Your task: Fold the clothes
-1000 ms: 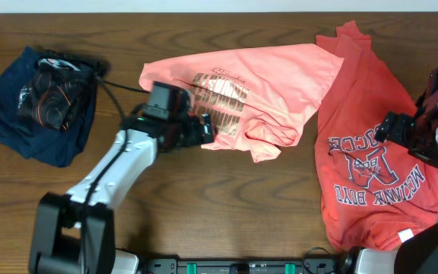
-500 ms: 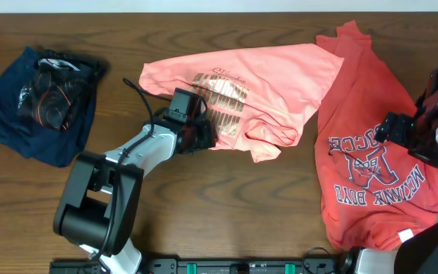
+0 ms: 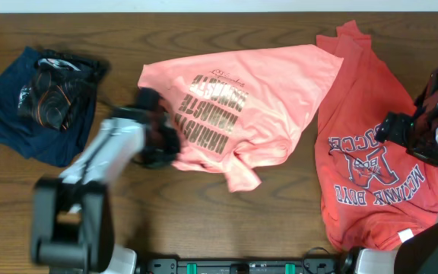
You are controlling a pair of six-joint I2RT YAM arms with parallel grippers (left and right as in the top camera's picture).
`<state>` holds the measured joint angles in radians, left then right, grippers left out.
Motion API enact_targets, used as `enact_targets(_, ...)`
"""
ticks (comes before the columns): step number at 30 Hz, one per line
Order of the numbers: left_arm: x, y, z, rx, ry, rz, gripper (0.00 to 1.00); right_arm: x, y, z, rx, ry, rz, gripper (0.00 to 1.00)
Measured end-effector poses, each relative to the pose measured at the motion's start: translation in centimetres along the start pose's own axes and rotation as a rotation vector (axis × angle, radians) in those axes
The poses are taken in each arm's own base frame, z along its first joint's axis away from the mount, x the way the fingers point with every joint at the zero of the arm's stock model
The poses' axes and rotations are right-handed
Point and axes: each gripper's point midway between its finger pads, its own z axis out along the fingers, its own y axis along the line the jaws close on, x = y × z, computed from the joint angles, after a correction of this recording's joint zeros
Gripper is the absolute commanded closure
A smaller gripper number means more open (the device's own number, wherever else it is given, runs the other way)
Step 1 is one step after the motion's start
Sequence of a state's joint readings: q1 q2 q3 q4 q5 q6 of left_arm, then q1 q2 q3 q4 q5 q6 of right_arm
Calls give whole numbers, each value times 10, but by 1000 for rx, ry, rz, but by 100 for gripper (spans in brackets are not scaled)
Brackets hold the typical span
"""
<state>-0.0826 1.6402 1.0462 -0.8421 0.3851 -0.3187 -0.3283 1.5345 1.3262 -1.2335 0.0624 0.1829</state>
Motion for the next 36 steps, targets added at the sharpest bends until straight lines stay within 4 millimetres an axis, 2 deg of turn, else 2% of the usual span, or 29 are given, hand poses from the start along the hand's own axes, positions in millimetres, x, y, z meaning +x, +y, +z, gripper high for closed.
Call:
enact_targets(4, -44, 41, -88, -38, -257, -79, 94, 4, 15, -1, -84, 17, -65, 35)
enact_targets(5, -53, 55, -111, -49, -336, -119, 94, 5, 19, -1, -104, 21, -80, 45)
enact_targets(7, -63, 81, -143, -68, -450, -205, 94, 7, 28, -2, -137, 26, -124, 66)
enact_targets(9, -64, 104, -162, -81, -514, -295, 93, 10, 37, -2, -160, 32, -163, 80)
enact_targets(11, -64, 125, -171, -99, -547, -377, 86, 14, 47, -2, -177, 39, -207, 89)
enact_targets(13, -63, 134, -173, -100, -549, -421, 57, 18, 61, -2, -195, 49, -250, 98)
enact_targets(14, -63, 136, -173, -94, -548, -438, 54, 19, 63, -2, -199, 50, -260, 99)
enact_targets(15, -63, 135, -173, -85, -547, -442, 48, 19, 69, -1, -208, 51, -278, 99)
enact_targets(17, -64, 128, -171, -55, -540, -439, 28, 22, 82, 4, -232, 56, -317, 99)
enact_targets(18, -64, 124, -170, -39, -534, -430, 25, 24, 88, 8, -245, 64, -338, 99)
enact_targets(22, -61, 100, -163, 22, -495, -383, 22, 32, 113, 41, -286, 110, -403, 99)
enact_targets(27, -52, 62, -148, 69, -423, -286, 23, 37, 129, 94, -295, 185, -433, 99)
enact_targets(32, -41, 21, -132, 83, -363, -154, 22, 19, 142, 138, -302, 155, -437, 99)
enact_targets(36, -30, 1, -118, 69, -314, -81, 23, -5, 147, 143, -313, 69, -427, 99)
